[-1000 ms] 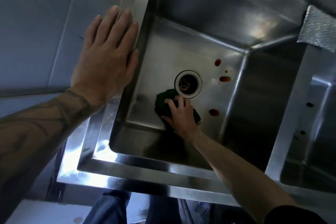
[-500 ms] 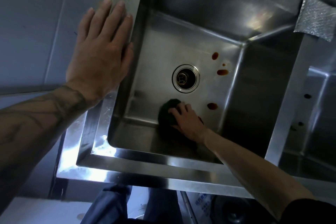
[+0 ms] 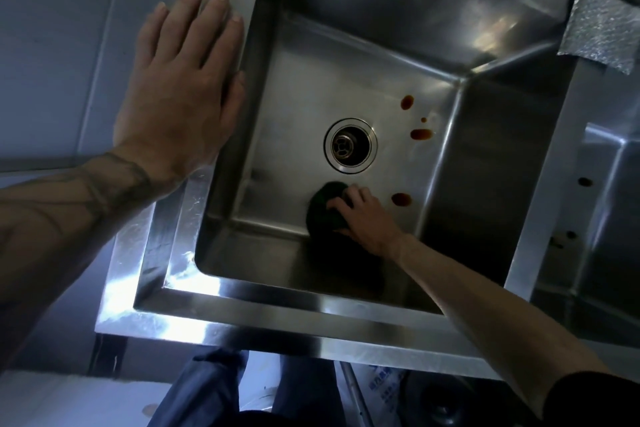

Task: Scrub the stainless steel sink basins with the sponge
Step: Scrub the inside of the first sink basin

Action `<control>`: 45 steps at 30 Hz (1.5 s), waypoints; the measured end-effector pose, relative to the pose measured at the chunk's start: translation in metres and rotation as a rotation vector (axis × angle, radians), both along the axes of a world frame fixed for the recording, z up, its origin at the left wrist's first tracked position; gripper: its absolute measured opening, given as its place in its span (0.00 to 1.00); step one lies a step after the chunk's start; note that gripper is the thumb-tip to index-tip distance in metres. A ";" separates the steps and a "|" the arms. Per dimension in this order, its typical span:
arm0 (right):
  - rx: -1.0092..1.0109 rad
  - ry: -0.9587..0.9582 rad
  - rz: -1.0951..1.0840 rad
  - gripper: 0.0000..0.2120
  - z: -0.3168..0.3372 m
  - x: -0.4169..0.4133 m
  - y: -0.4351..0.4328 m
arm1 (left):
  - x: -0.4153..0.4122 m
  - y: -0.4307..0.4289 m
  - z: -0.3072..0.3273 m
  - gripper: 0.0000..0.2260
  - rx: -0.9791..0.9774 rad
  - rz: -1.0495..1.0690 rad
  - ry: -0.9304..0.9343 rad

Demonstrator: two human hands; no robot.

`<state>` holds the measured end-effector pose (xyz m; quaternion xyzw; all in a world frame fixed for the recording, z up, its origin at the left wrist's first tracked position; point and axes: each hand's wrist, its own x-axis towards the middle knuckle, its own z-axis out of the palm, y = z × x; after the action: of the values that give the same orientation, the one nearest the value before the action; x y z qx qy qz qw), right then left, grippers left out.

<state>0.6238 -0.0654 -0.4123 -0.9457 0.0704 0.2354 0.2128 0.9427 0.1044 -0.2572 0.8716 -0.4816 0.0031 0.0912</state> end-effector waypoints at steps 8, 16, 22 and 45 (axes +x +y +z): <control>-0.090 0.028 -0.230 0.26 -0.004 0.006 0.007 | -0.001 0.001 -0.003 0.25 -0.006 -0.004 -0.023; -0.103 -0.004 -0.410 0.25 -0.012 0.023 -0.030 | -0.001 0.000 -0.002 0.24 -0.017 -0.003 -0.019; -0.114 0.037 -0.071 0.27 0.006 -0.023 -0.005 | 0.000 0.000 -0.002 0.25 -0.022 -0.005 -0.005; -0.244 0.171 -0.573 0.25 0.005 -0.030 -0.057 | 0.003 0.002 -0.015 0.24 -0.093 -0.019 -0.006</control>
<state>0.5939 -0.1219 -0.4074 -0.8827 0.3790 0.2345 0.1490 0.9456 0.1067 -0.2720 0.8619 -0.4893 0.0270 0.1302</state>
